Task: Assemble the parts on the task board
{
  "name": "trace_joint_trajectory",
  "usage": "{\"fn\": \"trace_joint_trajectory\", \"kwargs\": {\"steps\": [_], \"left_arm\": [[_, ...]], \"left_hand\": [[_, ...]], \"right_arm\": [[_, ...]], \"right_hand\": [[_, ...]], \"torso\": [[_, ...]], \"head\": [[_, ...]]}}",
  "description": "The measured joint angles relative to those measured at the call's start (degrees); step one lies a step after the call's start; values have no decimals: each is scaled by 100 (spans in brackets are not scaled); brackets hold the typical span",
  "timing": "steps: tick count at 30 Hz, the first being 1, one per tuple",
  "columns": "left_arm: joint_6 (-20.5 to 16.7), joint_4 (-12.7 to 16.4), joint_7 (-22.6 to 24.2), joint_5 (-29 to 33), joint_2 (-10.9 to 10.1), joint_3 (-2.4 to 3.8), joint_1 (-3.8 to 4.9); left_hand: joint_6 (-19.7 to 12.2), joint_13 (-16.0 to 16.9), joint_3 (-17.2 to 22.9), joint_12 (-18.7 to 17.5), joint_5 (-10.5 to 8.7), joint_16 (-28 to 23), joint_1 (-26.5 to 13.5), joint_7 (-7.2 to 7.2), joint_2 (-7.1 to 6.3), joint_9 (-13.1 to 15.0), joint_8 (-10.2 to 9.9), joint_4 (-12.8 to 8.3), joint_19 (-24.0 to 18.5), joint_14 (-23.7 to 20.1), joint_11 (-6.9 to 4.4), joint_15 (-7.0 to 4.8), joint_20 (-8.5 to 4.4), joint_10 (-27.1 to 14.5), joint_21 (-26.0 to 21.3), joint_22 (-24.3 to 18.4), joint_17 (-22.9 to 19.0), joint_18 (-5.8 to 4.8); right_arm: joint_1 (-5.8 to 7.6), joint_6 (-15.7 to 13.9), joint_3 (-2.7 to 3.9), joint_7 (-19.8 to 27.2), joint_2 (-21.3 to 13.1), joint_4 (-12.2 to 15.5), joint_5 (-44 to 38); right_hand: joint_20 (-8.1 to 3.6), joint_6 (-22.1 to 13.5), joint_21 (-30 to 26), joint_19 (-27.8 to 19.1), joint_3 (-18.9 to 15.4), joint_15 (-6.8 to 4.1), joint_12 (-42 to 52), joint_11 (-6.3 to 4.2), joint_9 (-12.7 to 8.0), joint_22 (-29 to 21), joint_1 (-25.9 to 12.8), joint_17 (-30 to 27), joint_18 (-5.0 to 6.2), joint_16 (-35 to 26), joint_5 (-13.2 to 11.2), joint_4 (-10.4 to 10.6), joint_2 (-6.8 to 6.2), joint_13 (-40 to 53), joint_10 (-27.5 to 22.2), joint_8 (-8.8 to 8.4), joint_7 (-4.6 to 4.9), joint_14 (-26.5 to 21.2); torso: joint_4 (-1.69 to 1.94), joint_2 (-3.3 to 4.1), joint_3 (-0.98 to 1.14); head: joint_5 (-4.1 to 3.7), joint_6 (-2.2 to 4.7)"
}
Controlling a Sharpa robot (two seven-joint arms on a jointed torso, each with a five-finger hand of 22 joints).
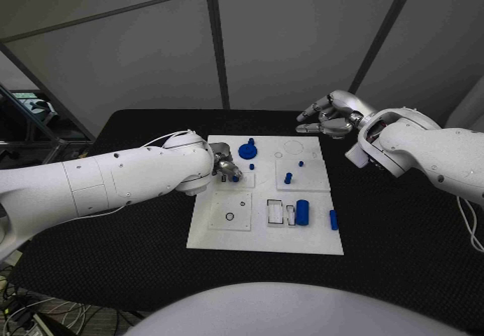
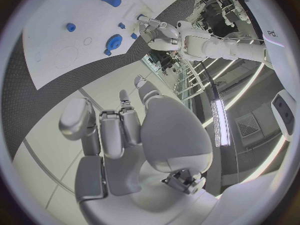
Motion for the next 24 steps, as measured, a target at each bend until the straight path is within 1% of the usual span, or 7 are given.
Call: {"fn": "trace_joint_trajectory", "kwargs": {"steps": [6,11,13,17,18,20,24], "left_arm": [[18,-19,-1,10,9,0,0],[22,-41,-1,16,14,0,0],[22,-49,-1,18,17,0,0],[19,-61,-1,24,19,0,0],[19,-62,-1,25,19,0,0],[17,-63,-1,28,16,0,0],[16,-44,-1,35,-27,1,0]], "left_hand": [[41,15,-143,27,0,0,-23,0,-23,-10,0,49,9,0,-1,0,-8,0,15,0,0,0],[61,22,-264,27,0,0,-69,-21,23,-28,-23,104,8,0,-17,0,-8,25,15,-1,0,0],[81,29,-363,27,0,0,-104,-1,31,-39,-26,150,8,0,-1,0,-8,41,14,-1,0,0],[103,30,-612,27,0,0,-206,21,35,-50,-58,260,8,0,-1,0,-8,41,14,-1,0,-1],[113,33,-667,27,0,0,-234,10,7,-50,-58,284,9,0,-1,0,-8,41,14,-1,0,0],[123,38,-839,27,-24,0,-264,0,-23,-58,-58,337,8,0,-1,0,-8,41,29,-1,0,-1],[123,44,-1189,27,-25,0,-264,0,-23,-70,-89,409,8,0,-1,0,-8,41,38,-1,0,-1]], "right_arm": [[0,2,0,-2,-2,2,0],[0,3,0,-3,-2,3,0],[0,3,0,-3,-2,3,0],[0,4,0,-4,-2,3,0],[0,4,0,-4,-2,3,0],[0,4,0,-4,-2,3,0],[0,4,0,-4,-6,-1,0]], "right_hand": [[0,0,0,0,0,0,0,0,0,0,0,0,0,0,0,0,0,0,0,0,0,0],[0,0,0,0,0,0,0,0,0,1,0,-1,0,0,0,0,0,0,0,0,0,0],[0,0,0,0,0,0,0,0,0,1,0,-1,0,0,0,0,0,0,0,0,0,0],[0,0,0,0,0,0,0,0,0,1,0,-1,1,0,0,0,0,0,0,0,0,0],[0,0,0,0,0,0,0,0,0,1,0,-1,0,0,0,0,0,0,0,0,0,0],[0,0,0,0,0,0,0,0,0,1,0,-1,0,0,0,0,0,0,0,0,0,0],[0,0,0,0,0,0,0,0,0,-4,0,-1,0,0,0,0,0,0,0,0,0,0]], "torso": [[2,0,-1],[3,-2,-1],[4,-3,-2],[5,-3,-3],[5,-3,-4],[5,-3,-4],[5,-3,-7]], "head": [[-1,-2],[-1,-2],[-1,-2],[-1,-1],[-1,-1],[1,-1],[-5,3]]}}
